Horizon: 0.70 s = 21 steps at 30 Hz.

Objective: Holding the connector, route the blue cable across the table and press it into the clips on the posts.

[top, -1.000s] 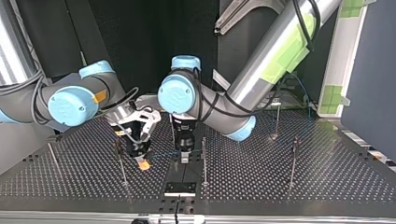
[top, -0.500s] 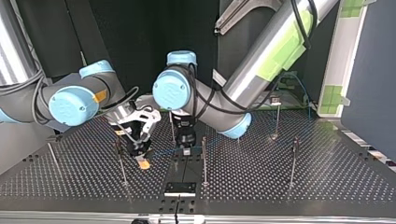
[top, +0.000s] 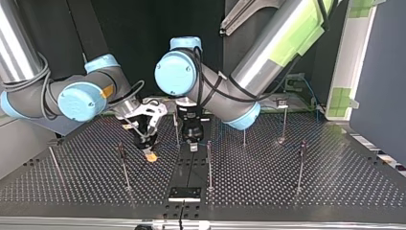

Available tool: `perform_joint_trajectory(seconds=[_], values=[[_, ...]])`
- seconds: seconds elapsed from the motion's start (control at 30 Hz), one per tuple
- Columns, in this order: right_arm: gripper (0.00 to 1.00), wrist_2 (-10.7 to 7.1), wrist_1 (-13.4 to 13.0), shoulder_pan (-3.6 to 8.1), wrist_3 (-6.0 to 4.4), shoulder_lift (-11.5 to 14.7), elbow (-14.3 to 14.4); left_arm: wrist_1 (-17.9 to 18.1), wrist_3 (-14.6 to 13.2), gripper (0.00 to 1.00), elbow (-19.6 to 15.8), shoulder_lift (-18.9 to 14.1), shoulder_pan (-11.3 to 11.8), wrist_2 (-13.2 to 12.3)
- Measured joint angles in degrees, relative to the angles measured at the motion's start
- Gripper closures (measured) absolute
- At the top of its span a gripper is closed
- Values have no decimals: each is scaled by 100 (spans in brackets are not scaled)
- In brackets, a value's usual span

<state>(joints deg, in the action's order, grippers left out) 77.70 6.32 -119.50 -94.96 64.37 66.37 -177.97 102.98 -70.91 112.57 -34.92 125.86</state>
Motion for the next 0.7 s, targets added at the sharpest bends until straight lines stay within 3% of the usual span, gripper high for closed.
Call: perform_joint_trajectory(seconds=[0.43,0.53,0.7], values=[[100,23,-18,54,79,25,604,617,-71,100,-618,-116,-32,-392],[100,61,-19,91,135,26,759,769,-76,100,-768,-75,-19,-483],[100,81,-28,163,312,33,1067,1055,-75,100,-1058,144,-22,-507]])
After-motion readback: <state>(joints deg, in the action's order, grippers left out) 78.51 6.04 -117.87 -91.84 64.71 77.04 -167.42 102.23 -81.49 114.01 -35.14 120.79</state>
